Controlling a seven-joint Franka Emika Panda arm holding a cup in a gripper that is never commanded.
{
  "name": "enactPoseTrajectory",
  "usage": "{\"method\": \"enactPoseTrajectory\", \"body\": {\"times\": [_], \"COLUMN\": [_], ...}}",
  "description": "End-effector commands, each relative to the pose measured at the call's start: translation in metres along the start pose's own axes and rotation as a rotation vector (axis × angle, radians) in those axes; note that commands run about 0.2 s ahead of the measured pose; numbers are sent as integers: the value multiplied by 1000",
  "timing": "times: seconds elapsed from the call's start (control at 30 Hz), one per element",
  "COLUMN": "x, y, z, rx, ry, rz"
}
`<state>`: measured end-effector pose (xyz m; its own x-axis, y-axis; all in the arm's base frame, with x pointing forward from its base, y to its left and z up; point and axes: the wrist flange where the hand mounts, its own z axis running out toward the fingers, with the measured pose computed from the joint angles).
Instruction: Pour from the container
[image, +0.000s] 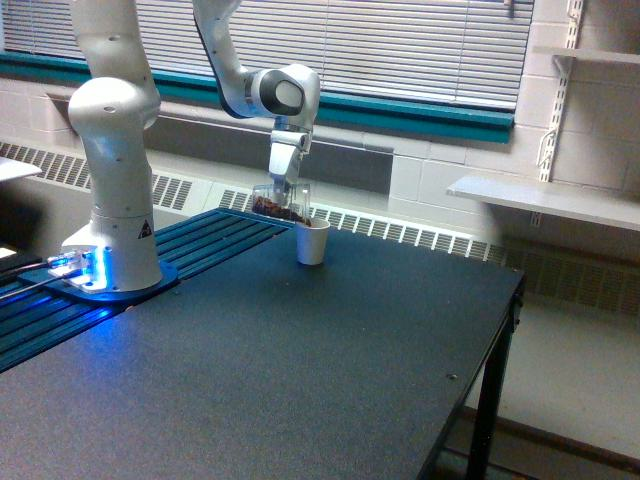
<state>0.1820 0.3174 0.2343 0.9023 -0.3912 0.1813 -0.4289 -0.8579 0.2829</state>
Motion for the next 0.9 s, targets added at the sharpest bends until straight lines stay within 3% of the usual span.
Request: {"method": "enactPoseTrajectory", "body": {"times": [0.03, 0.9], "x": [-1, 14], "y": [3, -19], "z": [3, -2], "rx": [-8, -19], "ry": [-13, -13], "rz": [-42, -112]}}
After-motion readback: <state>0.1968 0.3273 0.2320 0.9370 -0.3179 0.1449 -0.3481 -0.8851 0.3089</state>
